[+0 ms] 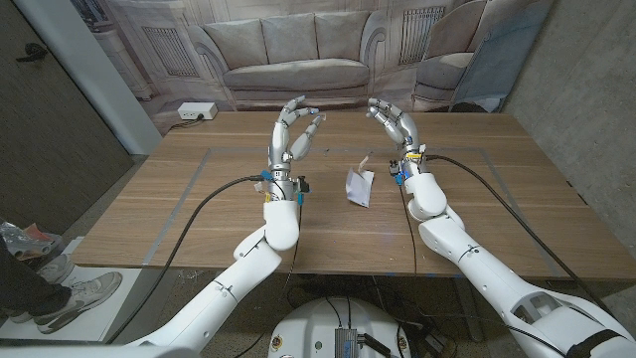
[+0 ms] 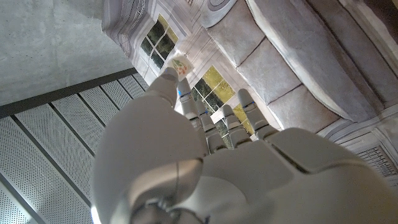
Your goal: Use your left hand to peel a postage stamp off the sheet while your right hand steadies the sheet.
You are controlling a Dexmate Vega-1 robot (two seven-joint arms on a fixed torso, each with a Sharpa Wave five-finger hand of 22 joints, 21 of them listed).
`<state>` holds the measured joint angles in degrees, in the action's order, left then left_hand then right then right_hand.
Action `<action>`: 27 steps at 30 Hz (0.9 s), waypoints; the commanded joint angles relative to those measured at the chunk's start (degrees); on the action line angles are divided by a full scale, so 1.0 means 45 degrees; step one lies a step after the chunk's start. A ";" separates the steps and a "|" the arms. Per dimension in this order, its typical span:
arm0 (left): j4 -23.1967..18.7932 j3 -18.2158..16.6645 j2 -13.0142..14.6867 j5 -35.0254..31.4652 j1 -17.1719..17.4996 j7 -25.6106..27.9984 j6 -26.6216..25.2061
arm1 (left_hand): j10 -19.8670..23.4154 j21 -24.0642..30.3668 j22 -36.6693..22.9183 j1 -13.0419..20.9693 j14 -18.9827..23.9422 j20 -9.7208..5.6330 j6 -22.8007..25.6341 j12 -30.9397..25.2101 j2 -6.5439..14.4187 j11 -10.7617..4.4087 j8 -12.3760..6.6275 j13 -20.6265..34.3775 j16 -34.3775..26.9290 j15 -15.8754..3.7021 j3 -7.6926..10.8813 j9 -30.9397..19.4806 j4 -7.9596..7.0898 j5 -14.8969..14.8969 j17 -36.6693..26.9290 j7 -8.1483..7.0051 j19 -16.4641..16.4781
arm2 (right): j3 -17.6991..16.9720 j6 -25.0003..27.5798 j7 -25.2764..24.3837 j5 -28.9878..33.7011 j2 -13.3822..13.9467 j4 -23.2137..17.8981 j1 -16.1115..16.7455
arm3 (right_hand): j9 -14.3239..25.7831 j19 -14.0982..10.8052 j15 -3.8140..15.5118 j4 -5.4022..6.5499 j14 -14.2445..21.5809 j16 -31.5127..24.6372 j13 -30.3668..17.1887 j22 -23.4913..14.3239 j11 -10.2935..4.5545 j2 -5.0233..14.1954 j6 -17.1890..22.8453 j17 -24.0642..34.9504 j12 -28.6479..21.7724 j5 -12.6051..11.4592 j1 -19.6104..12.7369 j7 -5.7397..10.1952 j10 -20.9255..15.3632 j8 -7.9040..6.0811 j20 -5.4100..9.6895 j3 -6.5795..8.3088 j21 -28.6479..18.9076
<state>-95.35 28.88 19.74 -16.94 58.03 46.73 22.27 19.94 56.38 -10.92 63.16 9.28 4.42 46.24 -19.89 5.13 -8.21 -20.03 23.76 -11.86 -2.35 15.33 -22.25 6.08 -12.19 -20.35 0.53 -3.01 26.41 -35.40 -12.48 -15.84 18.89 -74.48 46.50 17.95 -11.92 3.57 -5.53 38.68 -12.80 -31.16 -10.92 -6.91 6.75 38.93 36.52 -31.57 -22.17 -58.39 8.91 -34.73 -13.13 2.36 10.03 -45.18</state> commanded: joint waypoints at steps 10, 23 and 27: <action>0.0138 -0.0498 0.0144 0.0718 -0.0002 -0.0944 0.0263 | -0.0110 0.0050 -0.0018 -0.0033 -0.0117 0.0124 -0.0110 0.0058 0.0018 0.0099 0.0225 -0.0007 0.0013 0.0077 -0.0017 0.0196 -0.0015 -0.0099 -0.0044 -0.0023 -0.0159 | -0.0280 0.0997 -0.0661 0.0407 0.0453 -0.1340 0.0393 | -0.0172 0.0072 0.2018 -0.0023 -0.0108 -0.0119 0.0162 0.0004 0.0089 0.0041 -0.0175 -0.0012 0.0176 0.0092 0.0132 -0.0018 0.0120 0.0201 0.0331 0.0035 -0.0046; 0.1758 -0.0391 0.0042 0.1650 -0.0870 -0.1816 0.0742 | -0.0173 0.0079 -0.0018 -0.0096 -0.0178 0.0083 0.0182 0.0042 0.0008 0.0119 0.0247 -0.0028 0.0009 0.0097 -0.0033 0.0388 -0.0002 -0.0103 -0.0052 -0.0089 -0.0191 | -0.0059 0.1231 -0.0975 0.0460 0.0166 -0.0897 0.0383 | -0.0337 0.0086 0.1992 0.0057 -0.0174 -0.0153 0.0319 0.0003 0.0149 0.0040 -0.0141 -0.0018 0.0290 0.0150 0.0323 -0.0066 0.0068 0.0276 0.0303 -0.0034 -0.0051; 0.1896 -0.0306 -0.0160 0.1495 -0.0975 -0.1571 0.0582 | -0.0210 0.0082 -0.0018 -0.0108 -0.0210 0.0105 0.0165 0.0044 0.0006 0.0143 0.0289 -0.0033 0.0012 0.0123 -0.0036 0.0440 0.0005 -0.0105 -0.0055 -0.0089 -0.0221 | -0.0030 0.0033 -0.0204 -0.0022 -0.0026 0.0220 -0.0076 | -0.0382 0.0086 0.1966 0.0047 -0.0191 -0.0158 0.0323 0.0003 0.0151 0.0031 -0.0179 -0.0027 0.0308 0.0160 0.0333 -0.0102 0.0079 0.0312 0.0294 -0.0039 -0.0054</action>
<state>-90.32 26.86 20.11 -11.28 55.68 40.39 24.97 19.45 56.37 -10.92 63.15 8.62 4.74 46.37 -19.89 5.15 -7.72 -18.85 23.64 -11.87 -1.67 15.34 -20.24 6.08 -12.19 -20.34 -0.01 -3.33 25.65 -29.83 -16.72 -13.26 20.39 -80.01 48.46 16.21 -11.71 3.68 -5.37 38.18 -13.19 -29.68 -10.93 -6.46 6.91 38.04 36.36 -30.29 -21.74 -57.17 8.81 -34.19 -12.04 2.14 9.87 -45.18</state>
